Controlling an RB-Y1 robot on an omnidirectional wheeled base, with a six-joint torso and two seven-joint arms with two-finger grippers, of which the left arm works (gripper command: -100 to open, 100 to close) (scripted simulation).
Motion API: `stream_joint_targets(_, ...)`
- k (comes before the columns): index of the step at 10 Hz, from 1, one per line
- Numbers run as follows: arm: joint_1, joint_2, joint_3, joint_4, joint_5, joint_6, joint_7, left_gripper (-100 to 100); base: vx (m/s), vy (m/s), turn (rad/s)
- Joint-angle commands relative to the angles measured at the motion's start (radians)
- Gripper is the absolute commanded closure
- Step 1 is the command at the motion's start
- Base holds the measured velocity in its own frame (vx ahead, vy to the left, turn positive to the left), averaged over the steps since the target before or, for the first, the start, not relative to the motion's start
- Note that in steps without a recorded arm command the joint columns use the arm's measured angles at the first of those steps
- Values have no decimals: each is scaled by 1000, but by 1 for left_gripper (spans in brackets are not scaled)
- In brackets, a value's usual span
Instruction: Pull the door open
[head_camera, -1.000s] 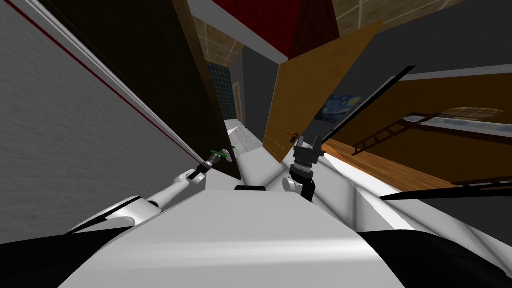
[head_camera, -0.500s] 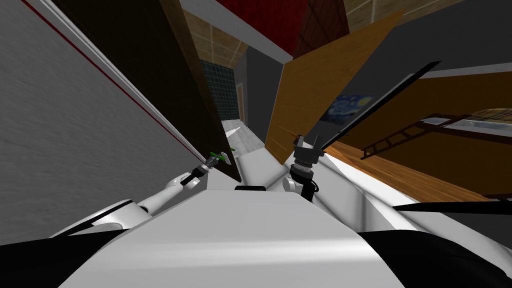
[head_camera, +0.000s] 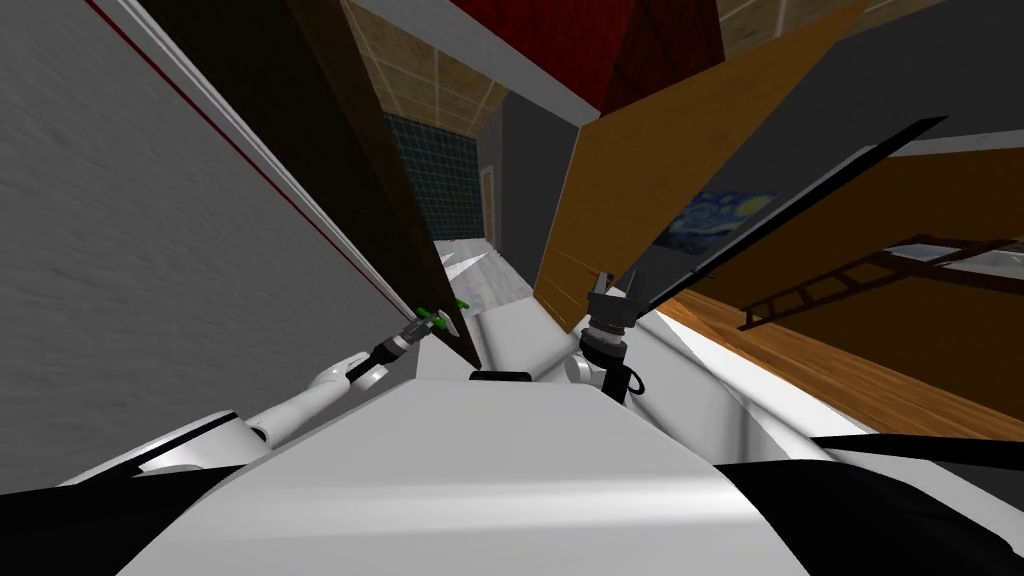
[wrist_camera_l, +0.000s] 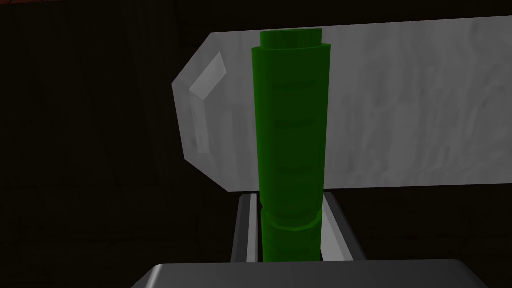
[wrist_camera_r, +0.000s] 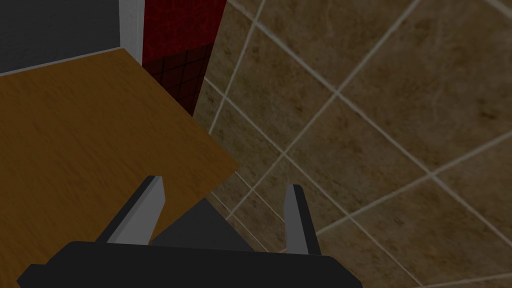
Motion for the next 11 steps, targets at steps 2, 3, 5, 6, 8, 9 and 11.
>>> stream_joint_targets(2,33,49,-19,-3,-2,-81,18,100,48,8,105)
stream_joint_targets(3,33,49,-19,-3,-2,-83,18,100,30,-2,69)
stream_joint_targets(5,60,80,-39,-6,-6,-132,32,100,13,-20,53)
stream_joint_targets(6,69,91,-45,-7,-8,-148,37,100,19,-24,64)
stream_joint_targets(8,60,90,-46,-7,-8,-152,39,100,21,-20,31)
stream_joint_targets(9,46,81,-47,1,-10,-162,43,100,-9,-108,-111)
stream_joint_targets(11,37,73,-47,12,-12,-170,46,100,-20,-175,-78)
